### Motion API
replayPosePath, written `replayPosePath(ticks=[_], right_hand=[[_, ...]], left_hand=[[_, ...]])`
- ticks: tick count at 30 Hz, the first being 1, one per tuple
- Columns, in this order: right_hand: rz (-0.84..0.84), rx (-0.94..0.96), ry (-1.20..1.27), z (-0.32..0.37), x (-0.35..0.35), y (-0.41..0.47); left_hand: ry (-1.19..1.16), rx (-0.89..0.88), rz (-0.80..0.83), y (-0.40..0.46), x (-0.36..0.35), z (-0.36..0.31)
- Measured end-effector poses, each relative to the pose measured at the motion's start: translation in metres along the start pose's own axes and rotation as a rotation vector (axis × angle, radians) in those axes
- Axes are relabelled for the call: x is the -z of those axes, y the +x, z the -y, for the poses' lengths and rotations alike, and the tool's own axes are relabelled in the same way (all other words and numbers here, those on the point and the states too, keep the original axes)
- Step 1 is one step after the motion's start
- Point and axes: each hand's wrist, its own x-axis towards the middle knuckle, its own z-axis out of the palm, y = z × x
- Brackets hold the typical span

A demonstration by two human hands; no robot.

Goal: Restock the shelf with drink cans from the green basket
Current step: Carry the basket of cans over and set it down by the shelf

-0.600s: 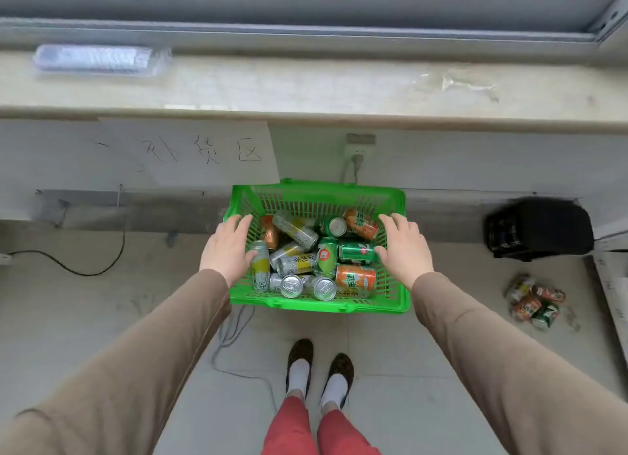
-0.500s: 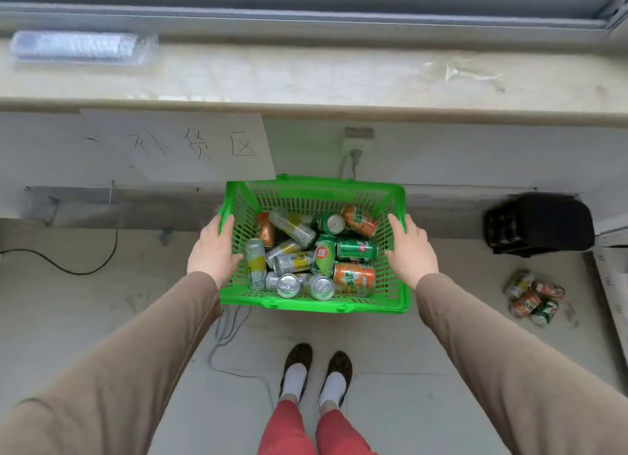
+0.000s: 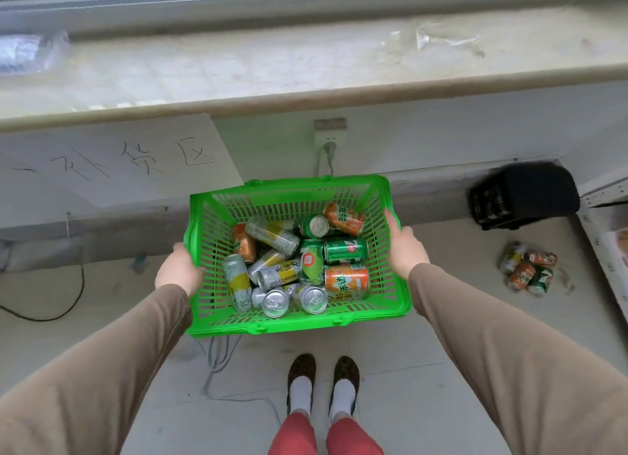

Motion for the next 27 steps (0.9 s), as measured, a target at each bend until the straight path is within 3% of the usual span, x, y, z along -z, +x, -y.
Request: replayPosePath(ticks=[6, 14, 27], right_hand=[[0.009, -0.034, 0.075, -0.036, -0.002, -0.022], [-0.036, -0.238, 0.262, -0.17, -0.007, -0.104], [-0.107, -0.621, 0.49, -0.49, -0.015, -0.245]], left_hand=[[0.062, -0.091, -0.023, -0.013, 0.005, -0.025], [0.203, -0.354, 0.016, -0.073, -0.006, -0.15], [0.397, -0.757, 0.129, -0.264, -0.191, -0.423]])
